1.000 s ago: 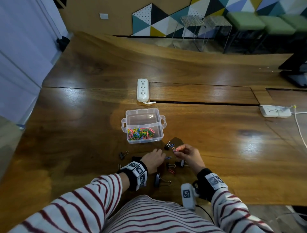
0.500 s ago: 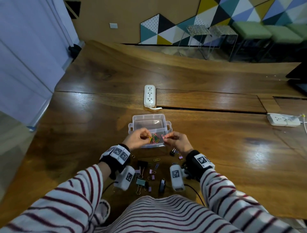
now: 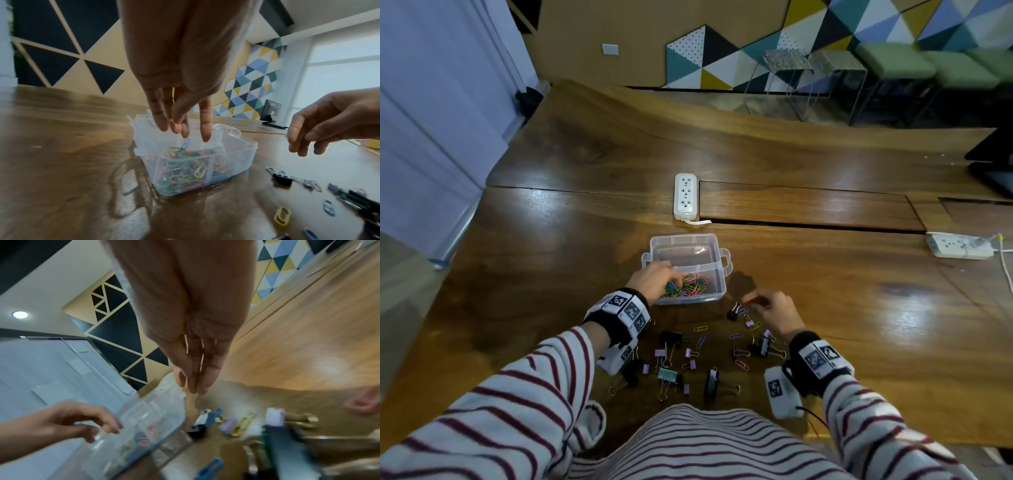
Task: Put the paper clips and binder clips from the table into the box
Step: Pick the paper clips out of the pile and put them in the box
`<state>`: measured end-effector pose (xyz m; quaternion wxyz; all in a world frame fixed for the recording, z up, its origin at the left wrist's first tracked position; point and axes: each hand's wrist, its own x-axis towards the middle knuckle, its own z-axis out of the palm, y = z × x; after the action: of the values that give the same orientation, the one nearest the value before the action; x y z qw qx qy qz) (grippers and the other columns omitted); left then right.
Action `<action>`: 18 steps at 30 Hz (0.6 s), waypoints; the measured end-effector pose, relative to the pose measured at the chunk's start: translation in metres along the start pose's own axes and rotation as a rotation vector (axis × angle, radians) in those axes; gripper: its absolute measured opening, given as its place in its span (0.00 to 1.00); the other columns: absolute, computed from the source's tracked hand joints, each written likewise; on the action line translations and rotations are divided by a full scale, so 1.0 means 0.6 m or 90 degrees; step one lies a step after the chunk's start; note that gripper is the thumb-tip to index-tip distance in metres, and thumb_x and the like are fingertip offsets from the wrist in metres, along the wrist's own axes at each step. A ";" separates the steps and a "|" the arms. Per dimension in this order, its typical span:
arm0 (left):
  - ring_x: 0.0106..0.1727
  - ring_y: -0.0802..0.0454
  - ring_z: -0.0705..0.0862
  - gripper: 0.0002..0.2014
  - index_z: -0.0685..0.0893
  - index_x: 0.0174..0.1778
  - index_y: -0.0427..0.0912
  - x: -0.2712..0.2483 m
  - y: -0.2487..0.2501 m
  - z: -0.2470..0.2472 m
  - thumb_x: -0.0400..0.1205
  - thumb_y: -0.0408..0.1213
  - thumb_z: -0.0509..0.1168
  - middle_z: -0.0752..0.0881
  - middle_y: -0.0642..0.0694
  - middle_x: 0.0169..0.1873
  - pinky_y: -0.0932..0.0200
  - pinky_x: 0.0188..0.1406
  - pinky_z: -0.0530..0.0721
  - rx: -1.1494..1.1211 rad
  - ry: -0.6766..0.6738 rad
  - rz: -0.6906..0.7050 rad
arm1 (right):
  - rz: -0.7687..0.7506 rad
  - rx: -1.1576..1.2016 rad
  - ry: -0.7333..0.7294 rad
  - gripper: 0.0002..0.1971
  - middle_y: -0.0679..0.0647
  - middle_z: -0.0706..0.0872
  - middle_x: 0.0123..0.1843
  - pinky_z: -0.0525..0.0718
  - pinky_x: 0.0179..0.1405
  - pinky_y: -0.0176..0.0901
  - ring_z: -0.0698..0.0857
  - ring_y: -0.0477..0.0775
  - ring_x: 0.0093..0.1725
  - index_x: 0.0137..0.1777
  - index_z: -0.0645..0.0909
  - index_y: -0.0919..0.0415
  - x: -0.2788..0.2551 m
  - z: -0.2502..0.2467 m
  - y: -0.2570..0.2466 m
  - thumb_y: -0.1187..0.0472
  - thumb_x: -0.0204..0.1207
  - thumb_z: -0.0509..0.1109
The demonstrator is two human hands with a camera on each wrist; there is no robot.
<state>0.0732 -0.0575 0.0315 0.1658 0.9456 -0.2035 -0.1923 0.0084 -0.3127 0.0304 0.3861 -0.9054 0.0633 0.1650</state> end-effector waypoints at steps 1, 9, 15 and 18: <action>0.69 0.47 0.74 0.18 0.82 0.59 0.46 -0.005 0.010 0.000 0.78 0.22 0.62 0.77 0.45 0.65 0.50 0.66 0.79 0.024 0.020 0.005 | 0.004 -0.015 0.016 0.11 0.57 0.87 0.56 0.82 0.48 0.31 0.83 0.47 0.49 0.53 0.84 0.61 -0.005 -0.004 0.012 0.72 0.76 0.64; 0.59 0.43 0.80 0.10 0.78 0.58 0.38 -0.048 0.074 0.078 0.81 0.30 0.60 0.80 0.40 0.58 0.48 0.56 0.83 0.060 -0.031 0.044 | 0.021 -0.289 -0.026 0.11 0.58 0.81 0.63 0.83 0.59 0.56 0.82 0.59 0.60 0.58 0.77 0.57 0.002 0.017 0.049 0.59 0.77 0.66; 0.65 0.44 0.74 0.17 0.74 0.62 0.39 -0.064 0.060 0.105 0.80 0.41 0.64 0.78 0.41 0.61 0.50 0.57 0.77 0.155 -0.085 -0.016 | 0.023 -0.387 -0.045 0.15 0.59 0.75 0.68 0.81 0.62 0.55 0.76 0.60 0.67 0.63 0.73 0.61 0.007 0.029 0.047 0.63 0.78 0.65; 0.65 0.43 0.73 0.17 0.73 0.63 0.38 -0.064 0.062 0.113 0.81 0.41 0.63 0.77 0.41 0.62 0.50 0.59 0.76 0.187 -0.083 -0.016 | -0.011 -0.393 -0.065 0.14 0.58 0.76 0.66 0.80 0.62 0.52 0.75 0.58 0.68 0.63 0.73 0.62 0.008 0.030 0.050 0.63 0.78 0.64</action>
<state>-0.0003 -0.0885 -0.0015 0.0096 0.9477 -0.2277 -0.2236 0.0010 -0.3205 -0.0028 0.0970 -0.9709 -0.0170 0.2182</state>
